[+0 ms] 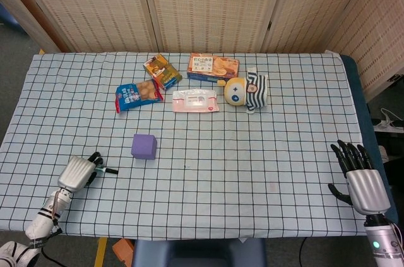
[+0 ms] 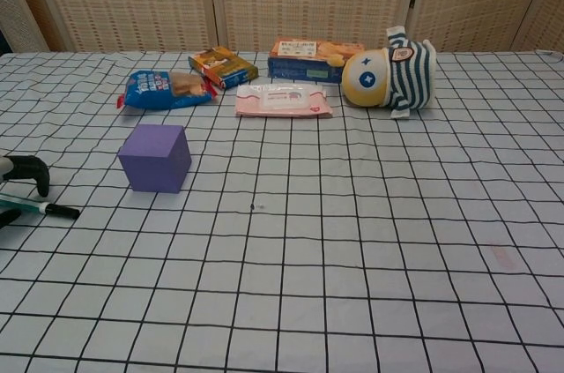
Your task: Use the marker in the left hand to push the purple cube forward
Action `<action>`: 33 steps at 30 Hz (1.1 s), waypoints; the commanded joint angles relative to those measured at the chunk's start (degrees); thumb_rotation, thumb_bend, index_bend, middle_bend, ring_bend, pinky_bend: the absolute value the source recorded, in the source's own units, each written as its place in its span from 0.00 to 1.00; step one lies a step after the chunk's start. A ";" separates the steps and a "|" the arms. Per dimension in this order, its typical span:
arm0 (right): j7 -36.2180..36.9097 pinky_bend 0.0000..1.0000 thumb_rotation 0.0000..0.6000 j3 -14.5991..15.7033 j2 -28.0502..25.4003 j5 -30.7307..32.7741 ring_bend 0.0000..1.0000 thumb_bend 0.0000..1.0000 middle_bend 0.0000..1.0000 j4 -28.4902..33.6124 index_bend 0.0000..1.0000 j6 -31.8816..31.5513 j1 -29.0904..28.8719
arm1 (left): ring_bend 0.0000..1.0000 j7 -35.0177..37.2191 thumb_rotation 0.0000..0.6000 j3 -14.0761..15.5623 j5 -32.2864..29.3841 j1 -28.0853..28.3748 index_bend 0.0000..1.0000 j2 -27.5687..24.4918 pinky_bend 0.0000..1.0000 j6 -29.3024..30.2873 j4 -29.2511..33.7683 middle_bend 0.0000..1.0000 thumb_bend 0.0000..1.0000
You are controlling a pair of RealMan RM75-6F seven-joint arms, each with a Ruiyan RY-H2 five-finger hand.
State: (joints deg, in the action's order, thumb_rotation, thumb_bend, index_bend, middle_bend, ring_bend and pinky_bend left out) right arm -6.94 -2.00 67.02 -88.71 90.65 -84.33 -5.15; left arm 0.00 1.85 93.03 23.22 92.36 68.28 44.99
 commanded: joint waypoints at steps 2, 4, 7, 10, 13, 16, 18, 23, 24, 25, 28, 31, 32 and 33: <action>-0.14 0.00 1.00 -0.01 0.01 0.10 0.00 0.12 0.00 0.06 0.00 0.05 0.01 | 0.77 0.28 1.00 0.38 -0.03 0.28 0.39 1.06 0.96 -0.16 -2.01 0.30 0.44; -0.26 0.00 1.00 0.02 0.04 0.15 0.00 0.12 0.00 0.09 0.00 0.16 -0.01 | 0.77 0.63 1.00 0.42 -0.16 0.31 0.40 1.58 0.96 -0.07 -3.01 0.33 0.44; -0.46 0.00 1.00 0.06 0.07 0.24 0.00 0.12 0.00 0.16 0.00 0.39 -0.08 | 0.77 0.53 1.00 0.55 -0.08 0.34 0.43 2.34 0.96 0.45 -4.76 0.36 0.44; -0.68 0.00 1.00 0.09 0.08 0.42 0.00 0.12 0.00 0.28 0.00 0.66 -0.13 | 0.77 0.12 1.00 0.73 0.00 0.31 0.45 3.15 0.96 0.88 -6.36 0.39 0.44; -0.81 0.00 1.00 0.13 0.05 0.54 0.00 0.12 0.00 0.40 0.00 0.90 -0.19 | 0.77 0.15 1.00 0.89 -0.02 0.28 0.46 3.80 0.96 1.08 -7.61 0.41 0.45; -0.95 0.00 1.00 0.19 0.03 0.57 0.00 0.12 0.00 0.51 0.00 1.04 -0.22 | 0.77 0.34 1.00 0.93 -0.03 0.19 0.48 4.33 0.96 1.67 -8.69 0.44 0.45; -0.97 0.00 1.00 0.20 0.02 0.58 0.00 0.12 0.00 0.53 0.00 1.06 -0.22 | 0.77 0.41 1.00 0.94 -0.03 0.18 0.49 4.43 0.96 1.77 -8.90 0.45 0.45; -1.18 0.00 1.00 0.43 -0.03 0.60 0.00 0.12 0.00 0.61 0.00 1.49 -0.29 | 0.77 0.85 1.00 0.97 -0.01 -0.25 0.51 4.94 0.96 3.26 -9.93 0.50 0.46; -1.27 0.00 1.00 0.49 -0.07 0.61 0.00 0.12 0.00 0.69 0.00 1.60 -0.31 | 0.77 1.04 1.00 1.02 0.01 -0.41 0.52 5.08 0.96 3.68 -10.22 0.50 0.46; -1.30 0.00 1.00 0.50 -0.09 0.63 0.00 0.12 0.00 0.75 0.00 1.65 -0.32 | 0.77 1.20 1.00 1.06 0.02 -0.48 0.52 5.20 0.96 3.88 -10.44 0.51 0.46; -1.44 0.00 1.00 0.60 -0.19 0.63 0.00 0.12 0.00 0.91 0.00 1.75 -0.31 | 0.77 1.99 1.00 1.14 0.09 -0.73 0.55 5.55 0.96 4.79 -11.11 0.53 0.47; -1.54 0.00 1.00 0.62 -0.21 0.69 0.00 0.12 0.00 0.99 0.00 1.88 -0.35 | 0.77 2.51 1.00 1.16 0.14 -0.92 0.57 5.74 0.96 5.64 -11.48 0.55 0.47; -1.58 0.00 1.00 0.65 -0.20 0.68 0.00 0.12 0.00 0.99 0.00 1.94 -0.37 | 0.77 2.77 1.00 1.10 0.15 -0.98 0.57 5.79 0.96 6.09 -11.52 0.56 0.48; -1.62 0.00 1.00 0.68 -0.20 0.67 0.00 0.12 0.00 1.00 0.00 2.00 -0.39 | 0.77 3.31 1.00 1.03 0.17 -1.06 0.59 5.83 0.96 6.70 -11.51 0.58 0.48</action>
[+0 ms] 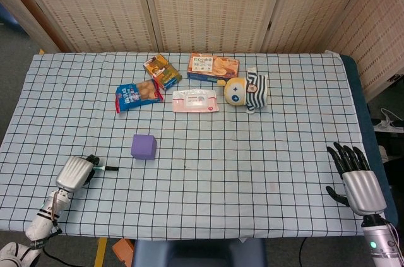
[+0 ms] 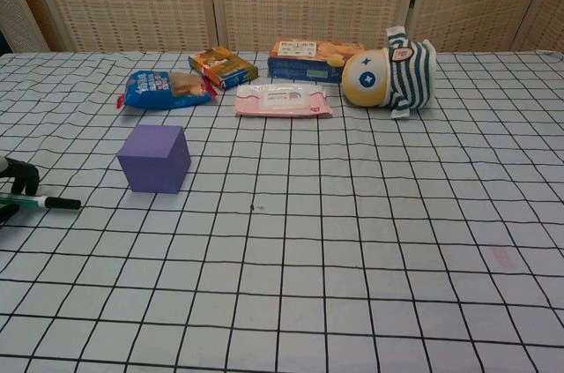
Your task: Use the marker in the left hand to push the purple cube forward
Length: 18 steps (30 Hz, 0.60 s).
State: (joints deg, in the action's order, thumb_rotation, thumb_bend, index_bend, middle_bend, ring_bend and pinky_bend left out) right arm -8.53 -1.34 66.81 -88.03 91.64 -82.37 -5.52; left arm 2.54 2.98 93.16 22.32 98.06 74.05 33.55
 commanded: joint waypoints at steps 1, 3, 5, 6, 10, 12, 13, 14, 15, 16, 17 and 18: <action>-0.06 0.00 1.00 0.04 0.00 -0.01 0.00 0.12 0.00 0.02 0.00 0.09 -0.03 | 0.77 1.40 1.00 -0.22 0.02 -0.23 0.62 0.16 0.96 1.42 0.03 0.60 0.49; -0.09 0.00 1.00 0.06 -0.02 -0.02 0.00 0.12 0.00 0.08 0.00 0.14 -0.06 | 0.79 3.46 1.00 -0.81 -0.30 -0.41 0.67 0.49 0.98 2.90 0.20 0.66 0.53; -0.06 0.00 1.00 0.08 -0.05 -0.03 0.00 0.12 0.00 0.09 0.00 0.19 -0.09 | 0.81 5.50 1.00 -1.51 -0.70 -0.53 0.73 1.05 1.00 4.28 -0.04 0.73 0.59; -0.03 0.00 1.00 0.12 -0.09 -0.05 0.00 0.12 0.00 0.12 0.00 0.25 -0.10 | 0.83 6.57 1.00 -2.11 -1.06 -0.58 0.77 1.60 1.00 5.20 -0.58 0.76 0.61; 0.02 0.00 1.00 0.26 -0.24 -0.08 0.00 0.12 0.00 0.21 0.00 0.49 -0.15 | 0.84 9.34 1.00 -3.50 -1.40 0.35 0.81 3.31 1.00 7.50 -3.95 0.81 0.65; 0.01 0.00 1.00 0.27 -0.33 -0.02 0.00 0.12 0.00 0.31 0.00 0.54 -0.15 | 0.84 10.91 1.00 -4.11 -1.72 1.45 0.81 3.97 1.00 7.04 -5.73 0.81 0.65; -0.01 0.00 1.00 0.27 -0.36 -0.01 0.00 0.12 0.00 0.35 0.00 0.53 -0.14 | 0.84 11.34 1.00 -4.31 -1.88 2.00 0.81 4.19 1.00 6.48 -6.46 0.81 0.65; -0.06 0.00 1.00 0.26 -0.38 0.00 0.00 0.12 0.00 0.39 0.00 0.49 -0.12 | 0.84 11.68 1.00 -4.44 -1.93 2.60 0.81 4.39 1.00 5.96 -7.19 0.81 0.65; -0.11 0.00 1.00 0.25 -0.39 0.01 0.00 0.12 0.00 0.42 0.00 0.43 -0.10 | 0.84 12.08 1.00 -4.54 -1.97 3.37 0.81 4.73 1.00 5.18 -8.17 0.81 0.66; -0.14 0.00 1.00 0.22 -0.40 0.03 0.00 0.12 0.00 0.45 0.00 0.37 -0.08 | 0.84 12.37 1.00 -4.50 -1.94 3.94 0.81 5.01 1.00 4.52 -8.90 0.81 0.66; -0.17 0.00 1.00 0.19 -0.40 0.07 0.00 0.12 0.00 0.48 0.00 0.33 -0.06 | 0.84 12.58 1.00 -4.43 -1.86 4.51 0.81 5.33 1.00 3.85 -9.65 0.82 0.66; -0.20 0.00 1.00 0.16 -0.40 0.12 0.00 0.12 0.00 0.48 0.00 0.30 -0.06 | 0.84 12.77 1.00 -4.28 -1.73 5.26 0.81 5.82 1.00 2.99 -10.70 0.82 0.66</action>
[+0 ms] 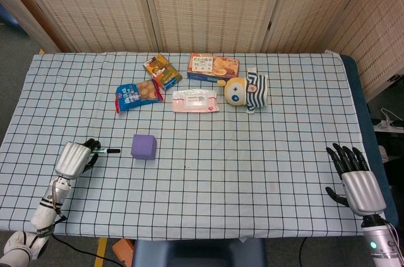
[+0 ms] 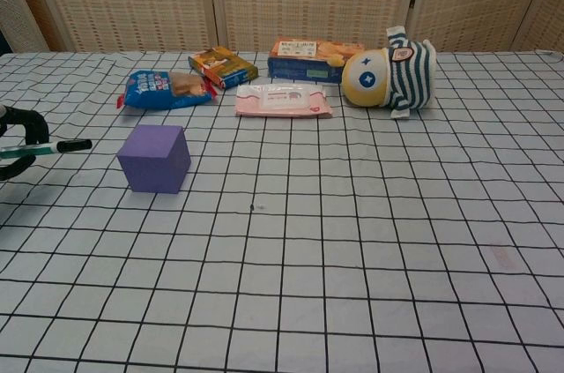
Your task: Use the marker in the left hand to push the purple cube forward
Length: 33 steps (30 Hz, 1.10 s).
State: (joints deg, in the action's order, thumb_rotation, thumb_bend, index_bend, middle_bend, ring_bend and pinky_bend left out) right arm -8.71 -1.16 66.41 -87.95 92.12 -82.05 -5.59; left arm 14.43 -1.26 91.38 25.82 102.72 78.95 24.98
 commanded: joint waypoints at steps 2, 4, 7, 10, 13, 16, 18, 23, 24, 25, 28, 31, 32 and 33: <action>-0.11 0.00 1.00 -0.07 0.00 0.15 0.00 0.12 0.00 -0.01 0.00 0.04 -0.01 | 0.84 1.01 1.00 0.26 0.29 2.91 0.81 1.96 1.00 -3.42 -3.82 0.82 0.66; -0.10 0.00 1.00 -0.13 -0.05 0.31 0.00 0.12 0.00 -0.01 0.00 0.15 -0.05 | 0.84 1.25 1.00 0.37 0.20 4.16 0.81 2.95 1.00 -5.48 -5.74 0.82 0.66; 0.17 0.00 1.00 -0.28 -0.23 0.60 0.00 0.12 0.00 0.02 0.00 0.18 -0.05 | 0.84 2.11 1.00 0.55 0.03 5.44 0.81 4.12 1.00 -7.98 -7.85 0.82 0.66; 0.27 0.00 1.00 -0.50 -0.36 0.98 0.00 0.12 0.00 -0.06 0.00 0.13 -0.02 | 0.84 2.48 1.00 0.98 0.21 6.08 0.81 5.05 1.00 -8.66 -9.26 0.82 0.65; 0.36 0.00 1.00 -0.63 -0.48 1.38 0.00 0.12 0.00 -0.12 0.00 0.24 -0.02 | 0.84 2.35 1.00 1.42 0.47 6.56 0.81 5.65 1.00 -8.80 -9.75 0.82 0.66; 0.57 0.00 1.00 -0.68 -0.68 1.60 0.00 0.12 0.00 -0.05 0.00 0.37 -0.02 | 0.84 1.66 1.00 1.78 0.79 7.02 0.81 5.97 1.00 -8.01 -9.34 0.82 0.66; 0.78 0.00 1.00 -0.68 -0.89 1.67 0.00 0.12 0.00 0.02 0.00 0.42 -0.01 | 0.84 1.11 1.00 1.85 0.90 7.38 0.81 6.07 1.00 -7.35 -8.65 0.82 0.66; 1.51 0.00 1.00 -0.60 -1.41 1.47 0.00 0.12 0.00 0.25 0.00 0.34 0.05 | 0.84 -0.75 1.00 1.33 0.43 8.69 0.81 6.00 1.00 -7.37 -6.61 0.82 0.66; 1.70 0.00 1.00 -0.60 -1.52 1.47 0.00 0.12 0.00 0.32 0.00 0.40 0.03 | 0.84 -1.05 1.00 1.00 0.10 9.00 0.81 5.95 1.00 -7.48 -5.83 0.82 0.66; 1.85 0.00 1.00 -0.60 -1.60 1.47 0.00 0.12 0.00 0.35 0.00 0.43 0.02 | 0.84 -1.34 1.00 0.83 -0.06 9.23 0.81 5.88 1.00 -7.58 -5.25 0.82 0.66; 2.36 0.00 1.00 -0.66 -1.86 1.54 0.00 0.12 0.00 0.38 0.00 0.50 -0.02 | 0.84 -3.24 1.00 0.60 -0.20 9.88 0.81 5.66 1.00 -7.46 -3.38 0.82 0.65; 2.92 0.00 1.00 -0.70 -2.21 1.47 0.00 0.12 0.00 0.58 0.00 0.45 -0.02 | 0.84 -5.77 1.00 0.57 -0.15 10.54 0.81 5.38 1.00 -7.57 -1.35 0.82 0.65; 3.10 0.00 1.00 -0.69 -2.31 1.44 0.00 0.12 0.00 0.58 0.00 0.44 -0.01 | 0.84 -6.60 1.00 0.55 -0.14 10.75 0.81 5.25 1.00 -7.67 -0.62 0.82 0.65; 3.33 0.00 1.00 -0.67 -2.41 1.36 0.00 0.12 0.00 0.59 0.00 0.42 -0.01 | 0.84 -7.76 1.00 0.51 -0.12 11.03 0.81 5.06 1.00 -7.71 0.42 0.82 0.65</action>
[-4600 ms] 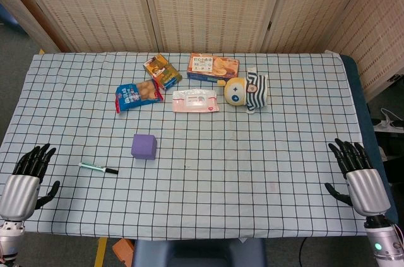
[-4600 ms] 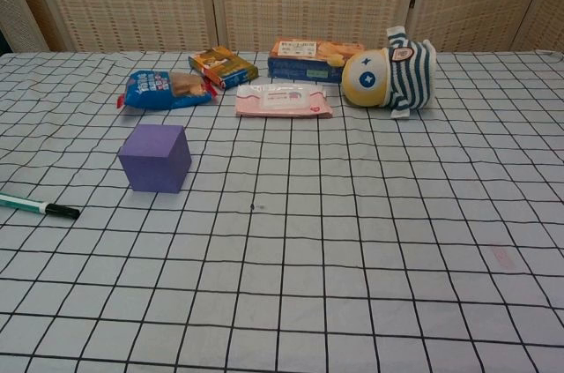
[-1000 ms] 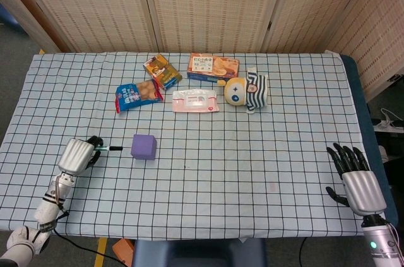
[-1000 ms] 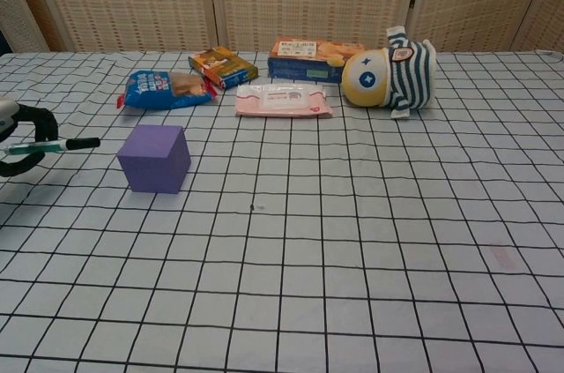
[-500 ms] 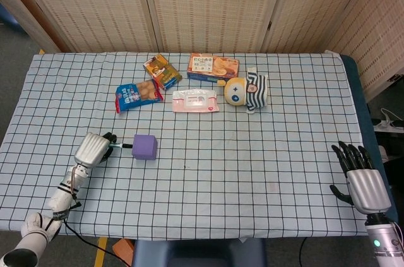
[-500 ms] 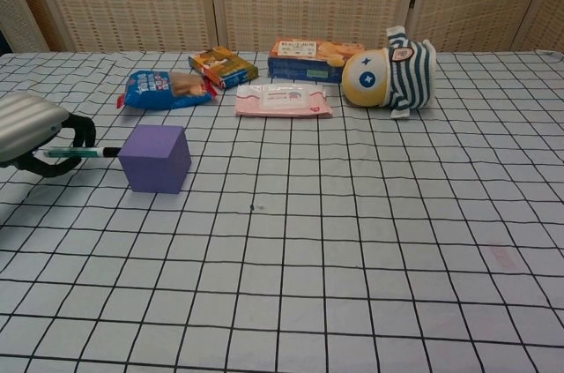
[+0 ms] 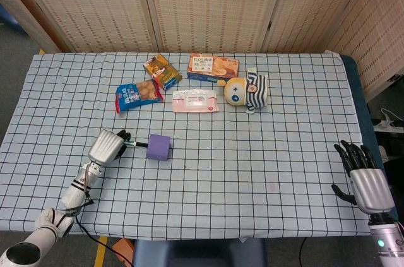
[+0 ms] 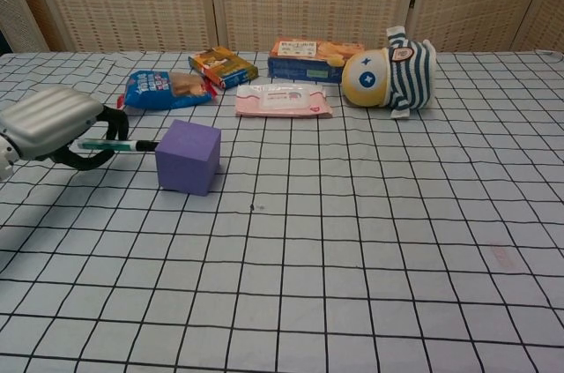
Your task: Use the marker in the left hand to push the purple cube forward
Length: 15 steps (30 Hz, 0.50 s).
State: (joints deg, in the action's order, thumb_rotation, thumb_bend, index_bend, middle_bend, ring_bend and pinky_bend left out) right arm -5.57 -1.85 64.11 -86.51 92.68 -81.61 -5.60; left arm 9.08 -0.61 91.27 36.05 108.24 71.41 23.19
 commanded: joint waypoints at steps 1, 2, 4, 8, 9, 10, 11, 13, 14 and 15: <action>0.35 0.00 1.00 0.04 -0.19 -0.13 0.00 0.12 0.00 0.04 0.00 -0.04 0.02 | 0.84 -3.29 1.00 -0.19 0.01 1.00 0.81 -0.60 1.00 -0.13 3.02 0.82 0.65; 0.53 0.00 1.00 0.08 -0.31 -0.22 0.00 0.12 0.00 0.09 0.00 -0.05 0.03 | 0.84 -4.48 1.00 -0.27 0.02 1.24 0.81 -0.80 1.00 -0.08 4.13 0.82 0.65; 0.78 0.00 1.00 0.16 -0.49 -0.41 0.00 0.12 0.00 0.16 0.00 -0.15 0.08 | 0.84 -6.21 1.00 -0.35 0.02 1.56 0.82 -1.13 1.00 -0.17 5.81 0.82 0.65; 1.41 0.00 1.00 0.34 -0.84 -0.86 0.00 0.12 0.00 0.34 0.00 -0.41 0.20 | 0.84 -9.66 1.00 -0.64 -0.10 2.34 0.82 -1.64 1.00 -0.78 9.29 0.83 0.66; 1.60 0.00 1.00 0.41 -0.98 -1.00 0.00 0.12 0.00 0.41 0.00 -0.45 0.23 | 0.84 -10.43 1.00 -0.73 -0.13 2.62 0.82 -1.82 1.00 -1.04 10.34 0.83 0.65; 1.77 0.00 1.00 0.44 -1.10 -1.07 0.00 0.12 0.00 0.46 0.00 -0.53 0.27 | 0.84 -10.99 1.00 -0.79 -0.15 2.85 0.82 -1.98 1.00 -1.29 11.12 0.83 0.65; 2.02 0.00 1.00 0.43 -1.24 -1.14 0.00 0.12 0.00 0.52 0.00 -0.70 0.35 | 0.84 -11.89 1.00 -0.92 -0.18 3.17 0.82 -2.20 1.00 -1.54 12.03 0.83 0.66; 2.36 0.00 1.00 0.42 -1.45 -1.27 0.00 0.12 0.00 0.60 0.00 -1.01 0.48 | 0.84 -13.30 1.00 -1.22 -0.34 3.58 0.82 -2.43 1.00 -1.85 13.28 0.83 0.66; 2.55 0.00 1.00 0.41 -1.54 -1.34 0.00 0.12 0.00 0.63 0.00 -1.14 0.52 | 0.84 -13.87 1.00 -1.35 -0.42 3.78 0.82 -2.53 1.00 -2.06 13.92 0.83 0.66; 2.78 0.00 1.00 0.43 -1.68 -1.45 0.00 0.12 0.00 0.65 0.00 -1.28 0.59 | 0.84 -14.64 1.00 -1.47 -0.48 4.04 0.82 -2.64 1.00 -2.31 14.74 0.83 0.66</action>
State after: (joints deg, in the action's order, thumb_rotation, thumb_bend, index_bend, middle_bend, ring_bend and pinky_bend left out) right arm -2.85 -1.42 62.49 -87.91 93.30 -82.83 -5.06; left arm -4.75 -1.79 90.94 39.62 105.88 69.54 37.06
